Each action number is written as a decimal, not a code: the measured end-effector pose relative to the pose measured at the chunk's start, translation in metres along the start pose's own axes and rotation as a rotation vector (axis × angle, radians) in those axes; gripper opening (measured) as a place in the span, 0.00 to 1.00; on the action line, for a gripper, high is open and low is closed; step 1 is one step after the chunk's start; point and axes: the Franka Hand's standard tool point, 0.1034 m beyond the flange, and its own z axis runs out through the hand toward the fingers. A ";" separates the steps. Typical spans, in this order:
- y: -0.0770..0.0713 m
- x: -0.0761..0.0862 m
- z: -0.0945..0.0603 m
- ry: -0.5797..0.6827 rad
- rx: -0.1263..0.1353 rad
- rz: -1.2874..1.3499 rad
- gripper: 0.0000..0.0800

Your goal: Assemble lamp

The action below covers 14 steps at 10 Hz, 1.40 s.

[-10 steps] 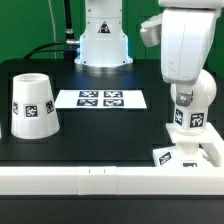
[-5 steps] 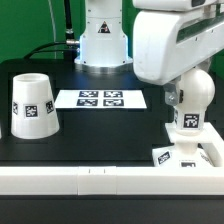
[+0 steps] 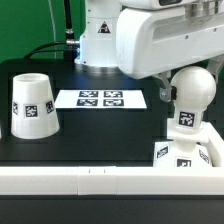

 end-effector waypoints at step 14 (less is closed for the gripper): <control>0.000 -0.076 -0.007 -0.034 -0.002 0.108 0.87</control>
Offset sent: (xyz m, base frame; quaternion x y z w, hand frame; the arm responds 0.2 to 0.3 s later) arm 0.0000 0.0000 0.0000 0.0000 0.0000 0.1296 0.9916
